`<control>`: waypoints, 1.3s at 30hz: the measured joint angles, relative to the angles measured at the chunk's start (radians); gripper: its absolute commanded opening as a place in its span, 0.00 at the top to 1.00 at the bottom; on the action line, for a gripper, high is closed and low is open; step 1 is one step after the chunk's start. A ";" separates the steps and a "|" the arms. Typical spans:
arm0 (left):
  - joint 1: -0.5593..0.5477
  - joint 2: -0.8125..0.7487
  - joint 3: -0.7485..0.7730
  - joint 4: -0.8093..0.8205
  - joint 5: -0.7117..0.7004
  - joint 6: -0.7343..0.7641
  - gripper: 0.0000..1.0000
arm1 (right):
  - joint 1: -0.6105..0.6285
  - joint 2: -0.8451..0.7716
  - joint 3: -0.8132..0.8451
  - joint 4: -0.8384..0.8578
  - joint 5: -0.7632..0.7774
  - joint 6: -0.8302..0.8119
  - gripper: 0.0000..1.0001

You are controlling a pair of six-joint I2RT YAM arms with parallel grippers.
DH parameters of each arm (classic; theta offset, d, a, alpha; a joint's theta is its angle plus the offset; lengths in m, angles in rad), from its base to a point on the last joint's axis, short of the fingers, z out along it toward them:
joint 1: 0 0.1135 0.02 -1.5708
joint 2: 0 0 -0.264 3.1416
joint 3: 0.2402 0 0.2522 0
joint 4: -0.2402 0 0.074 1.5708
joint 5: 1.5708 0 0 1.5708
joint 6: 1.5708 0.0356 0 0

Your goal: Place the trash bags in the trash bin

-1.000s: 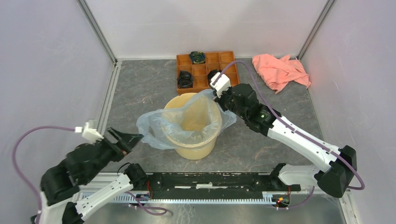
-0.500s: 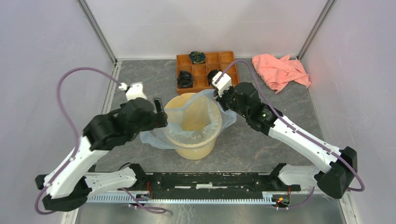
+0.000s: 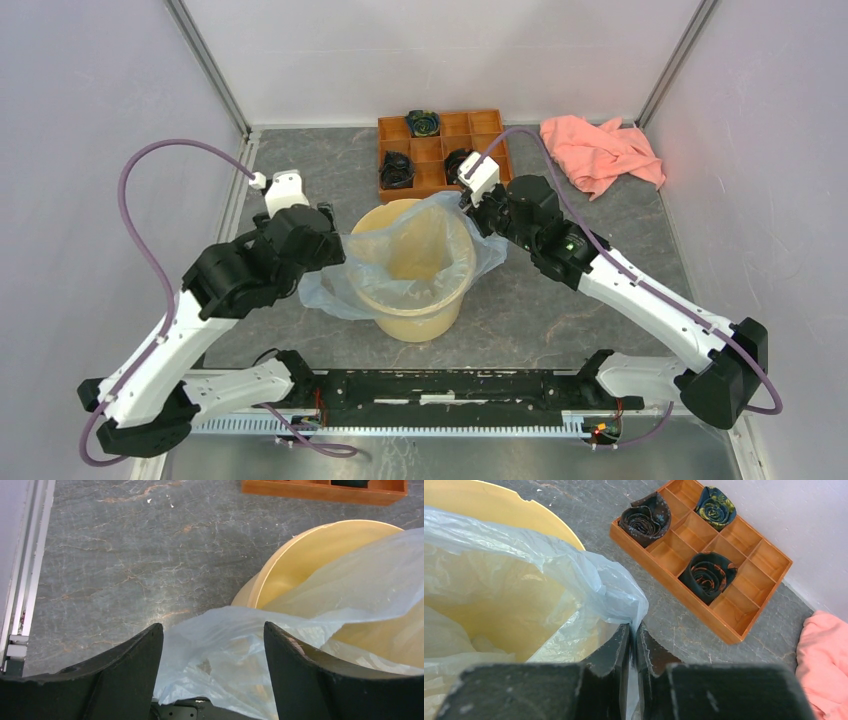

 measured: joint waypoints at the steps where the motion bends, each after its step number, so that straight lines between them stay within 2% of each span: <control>1: 0.013 0.002 -0.004 0.009 0.005 0.007 0.23 | -0.001 0.000 0.000 0.000 -0.003 0.000 0.85; 4: 0.111 0.011 -0.041 0.082 0.083 0.065 0.28 | -0.001 0.000 -0.009 0.011 -0.006 0.005 0.85; 7: 0.225 0.012 -0.083 0.142 0.180 0.114 0.42 | -0.001 0.000 -0.019 0.016 -0.010 0.009 0.85; 9: 0.297 0.013 -0.114 0.175 0.236 0.143 0.48 | -0.001 0.000 -0.023 0.019 -0.011 0.011 0.85; 11: 0.354 0.013 -0.142 0.203 0.279 0.166 0.62 | -0.001 0.000 -0.025 0.026 -0.011 0.015 0.85; 12: 0.370 0.013 -0.151 0.214 0.291 0.173 0.69 | -0.001 0.000 -0.027 0.031 -0.011 0.017 0.85; 16: 0.414 0.022 -0.172 0.261 0.337 0.191 0.74 | -0.007 0.005 -0.030 0.047 -0.025 0.030 0.85; 20: 0.439 0.044 -0.183 0.293 0.383 0.209 0.84 | -0.020 0.034 -0.026 0.052 -0.052 0.039 0.84; 22: 0.444 0.042 -0.195 0.301 0.395 0.217 0.96 | -0.024 0.047 -0.026 0.051 -0.057 0.042 0.84; 28: 0.452 0.002 -0.247 0.313 0.403 0.222 0.98 | -0.045 0.062 -0.026 0.053 -0.082 0.061 0.83; 34: 0.475 -0.005 -0.336 0.373 0.336 0.221 0.98 | -0.078 0.117 -0.009 0.085 -0.146 0.107 0.82; 36: 0.488 0.013 -0.357 0.403 0.329 0.220 0.98 | -0.088 0.149 0.006 0.095 -0.173 0.124 0.70; 39: 0.499 0.039 -0.389 0.462 0.327 0.214 0.98 | -0.102 0.183 0.018 0.106 -0.211 0.149 0.68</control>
